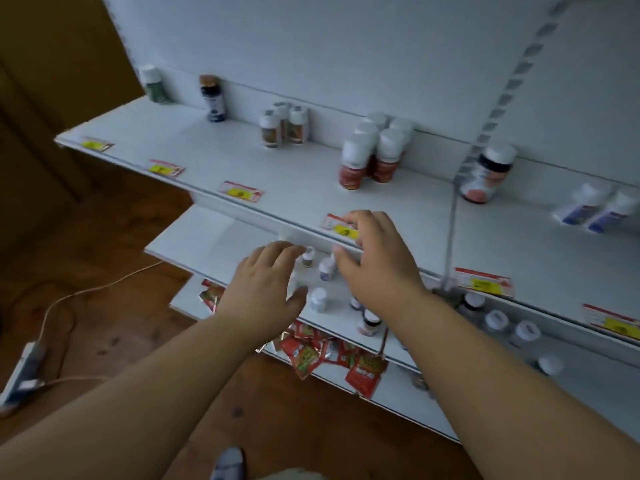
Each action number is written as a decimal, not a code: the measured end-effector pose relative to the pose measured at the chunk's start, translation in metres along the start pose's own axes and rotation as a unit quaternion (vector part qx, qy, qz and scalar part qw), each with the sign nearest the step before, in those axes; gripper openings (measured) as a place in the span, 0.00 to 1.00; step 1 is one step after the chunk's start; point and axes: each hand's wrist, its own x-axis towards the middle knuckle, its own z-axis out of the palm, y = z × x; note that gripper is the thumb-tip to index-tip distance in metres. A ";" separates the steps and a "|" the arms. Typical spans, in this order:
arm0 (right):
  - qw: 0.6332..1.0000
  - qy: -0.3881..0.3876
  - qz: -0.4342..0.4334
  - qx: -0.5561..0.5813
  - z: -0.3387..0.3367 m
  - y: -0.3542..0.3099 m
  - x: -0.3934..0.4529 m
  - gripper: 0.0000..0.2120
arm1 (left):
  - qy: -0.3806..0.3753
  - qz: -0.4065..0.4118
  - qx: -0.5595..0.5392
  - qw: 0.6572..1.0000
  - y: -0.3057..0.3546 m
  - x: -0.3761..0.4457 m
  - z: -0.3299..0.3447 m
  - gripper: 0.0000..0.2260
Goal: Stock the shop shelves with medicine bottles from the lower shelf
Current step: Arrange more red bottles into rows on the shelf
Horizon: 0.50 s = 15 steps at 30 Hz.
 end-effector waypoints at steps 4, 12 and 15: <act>0.999 -0.030 0.012 -0.003 0.063 -0.055 0.019 0.10 | -0.039 -0.005 0.017 0.999 -0.082 -0.012 -0.019 0.26; 0.992 -0.122 0.015 -0.002 0.151 -0.064 0.057 0.14 | -0.066 -0.049 -0.020 0.996 -0.156 0.016 0.013 0.25; 0.989 -0.144 0.029 0.000 0.195 -0.043 0.077 0.15 | -0.069 -0.065 -0.034 0.995 -0.183 0.027 0.042 0.29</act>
